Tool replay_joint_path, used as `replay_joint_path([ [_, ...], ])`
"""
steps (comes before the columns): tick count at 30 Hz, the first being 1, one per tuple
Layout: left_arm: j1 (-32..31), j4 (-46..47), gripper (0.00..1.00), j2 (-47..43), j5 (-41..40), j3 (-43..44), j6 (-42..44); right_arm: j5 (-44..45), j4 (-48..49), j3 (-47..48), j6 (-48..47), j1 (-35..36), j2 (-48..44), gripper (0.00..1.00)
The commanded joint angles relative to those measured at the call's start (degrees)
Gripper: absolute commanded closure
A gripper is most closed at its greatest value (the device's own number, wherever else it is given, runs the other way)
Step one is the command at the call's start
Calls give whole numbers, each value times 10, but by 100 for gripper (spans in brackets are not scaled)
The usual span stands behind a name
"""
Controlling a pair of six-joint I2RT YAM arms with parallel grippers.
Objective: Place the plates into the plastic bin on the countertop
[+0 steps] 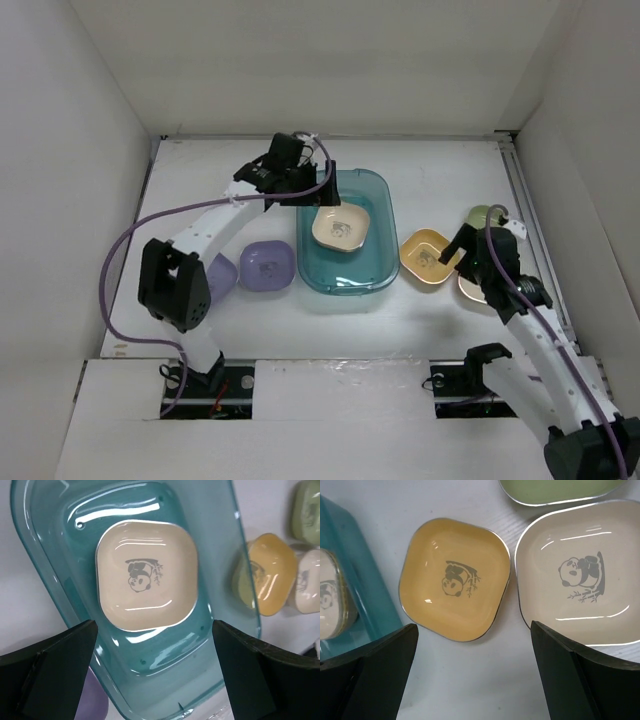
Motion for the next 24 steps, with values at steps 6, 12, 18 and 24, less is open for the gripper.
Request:
replay_joint_path([
  [6, 0, 9, 0, -124, -30, 36, -25, -30, 61, -47, 47, -9, 58, 6],
  [12, 0, -7, 0, -160, -68, 35, -31, -37, 103, -61, 58, -9, 110, 15],
  [18, 11, -2, 0, -179, -69, 24, -36, -26, 166, -61, 83, 2, 189, 21],
  [24, 11, -2, 0, -179, -69, 13, -36, 0, 192, -32, 114, 41, 290, 34],
])
